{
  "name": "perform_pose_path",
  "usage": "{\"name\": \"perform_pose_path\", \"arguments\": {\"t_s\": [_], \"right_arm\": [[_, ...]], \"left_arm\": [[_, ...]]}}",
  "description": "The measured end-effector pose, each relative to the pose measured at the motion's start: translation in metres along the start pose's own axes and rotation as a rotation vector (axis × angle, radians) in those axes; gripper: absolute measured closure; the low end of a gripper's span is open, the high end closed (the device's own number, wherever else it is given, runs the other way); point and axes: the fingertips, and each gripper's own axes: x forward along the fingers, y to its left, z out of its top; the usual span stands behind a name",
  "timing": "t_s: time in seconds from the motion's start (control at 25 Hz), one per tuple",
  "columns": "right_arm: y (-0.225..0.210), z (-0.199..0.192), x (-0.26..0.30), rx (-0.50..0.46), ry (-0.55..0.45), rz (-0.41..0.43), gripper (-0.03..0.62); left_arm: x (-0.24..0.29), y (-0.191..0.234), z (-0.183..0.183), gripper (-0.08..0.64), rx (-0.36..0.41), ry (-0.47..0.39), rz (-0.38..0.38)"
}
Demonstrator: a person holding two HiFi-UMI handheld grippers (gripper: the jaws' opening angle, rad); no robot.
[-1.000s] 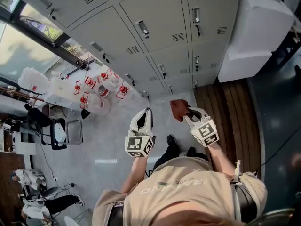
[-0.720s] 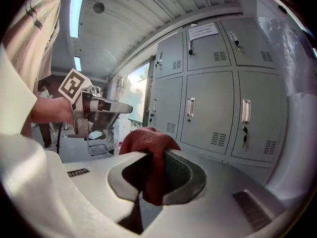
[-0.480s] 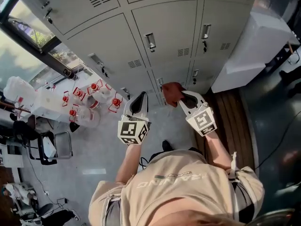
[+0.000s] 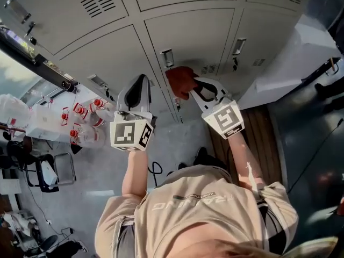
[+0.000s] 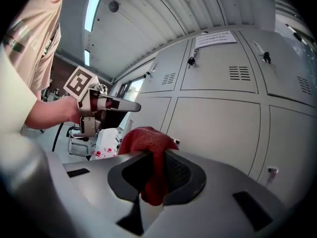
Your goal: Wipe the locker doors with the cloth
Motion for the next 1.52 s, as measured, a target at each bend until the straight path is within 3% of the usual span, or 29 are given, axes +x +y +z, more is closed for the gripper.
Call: {"name": "perform_pose_path", "arguments": {"t_s": [0.28,0.56,0.72,1.0,1.24,1.52], "right_arm": [[-0.057,0.060,0.023,-0.119,-0.162,0.074,0.548],[-0.086,0.138,0.036,-0.334,-0.264,0.056,0.548],[-0.089,0.160,0.047,-0.374,-0.252,0.014,0.548],[-0.091,0.128,0.087,-0.478,-0.088,-0.086,0.548],[-0.081,0.097,0.095,-0.401,-0.057,-0.063,0.548],[-0.059,0.019,0.099,-0.310,0.079,-0.010,0.548]], "left_arm": [[0.063,0.013,0.082,0.555,0.124,-0.115,0.093],[0.078,0.016,0.097,0.555,0.159,-0.138,0.117],[0.076,0.022,0.102,0.555,0.149,-0.150,0.105],[0.072,0.037,0.098,0.555,0.122,-0.144,0.074],[0.073,0.042,0.080,0.555,0.109,-0.121,0.053],[0.073,0.034,0.013,0.555,0.036,-0.028,0.023]]}}
